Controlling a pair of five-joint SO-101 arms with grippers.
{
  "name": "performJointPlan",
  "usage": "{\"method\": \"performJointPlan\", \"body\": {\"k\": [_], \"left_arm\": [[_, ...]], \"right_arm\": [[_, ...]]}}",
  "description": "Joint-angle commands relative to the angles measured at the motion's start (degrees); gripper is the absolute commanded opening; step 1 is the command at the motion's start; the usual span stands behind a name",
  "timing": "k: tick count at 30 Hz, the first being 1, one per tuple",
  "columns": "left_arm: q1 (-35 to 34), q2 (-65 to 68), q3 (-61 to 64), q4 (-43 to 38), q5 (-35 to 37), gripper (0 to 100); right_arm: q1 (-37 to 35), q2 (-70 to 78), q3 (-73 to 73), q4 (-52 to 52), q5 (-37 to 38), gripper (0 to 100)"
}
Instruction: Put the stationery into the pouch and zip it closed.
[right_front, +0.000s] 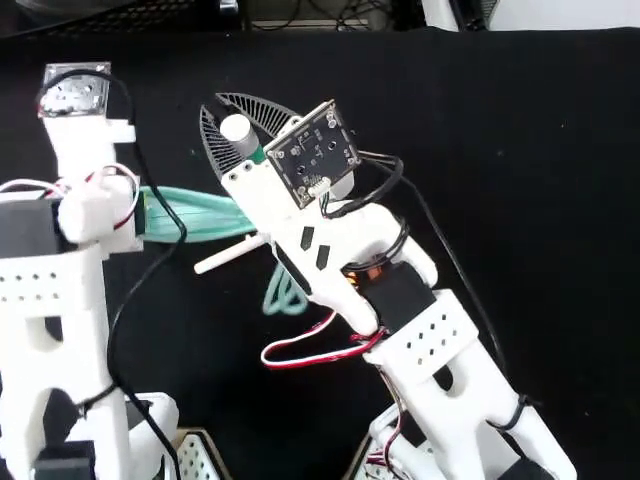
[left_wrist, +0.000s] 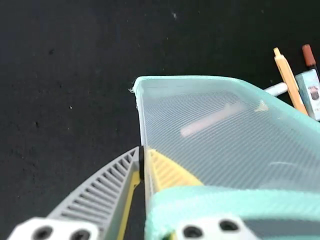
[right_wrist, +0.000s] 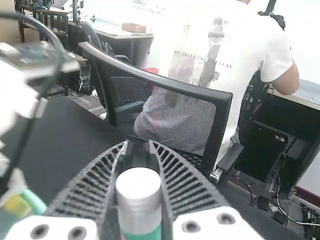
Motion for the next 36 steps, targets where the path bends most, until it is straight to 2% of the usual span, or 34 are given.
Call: {"method": "performJointPlan", "body": {"k": [1,5,12,22,27,36], "left_arm": [[0.66,-1.85,-3.65,0.53,0.09,3],[0.48,2.02,-3.65,0.35,-0.09,3],[0.22,11.34,-4.18,-1.58,0.00,3],[-4.26,11.96,-6.02,-1.58,-0.09,3],[-4.09,12.04,-5.58,-1.58,0.00,3],[-4.26,12.04,-5.49,-1.58,-0.09,3]], "right_arm": [[-0.79,-1.80,-0.57,-1.05,-0.44,1.2],[-0.88,-4.62,-1.19,1.14,-0.44,1.2],[-7.65,-11.91,0.04,3.60,-0.53,1.2],[-7.56,-1.45,0.22,-2.99,-0.53,1.2],[-7.56,3.21,0.48,-7.56,-9.32,1.2],[-3.96,4.44,0.04,-7.38,-10.55,1.2]]}}
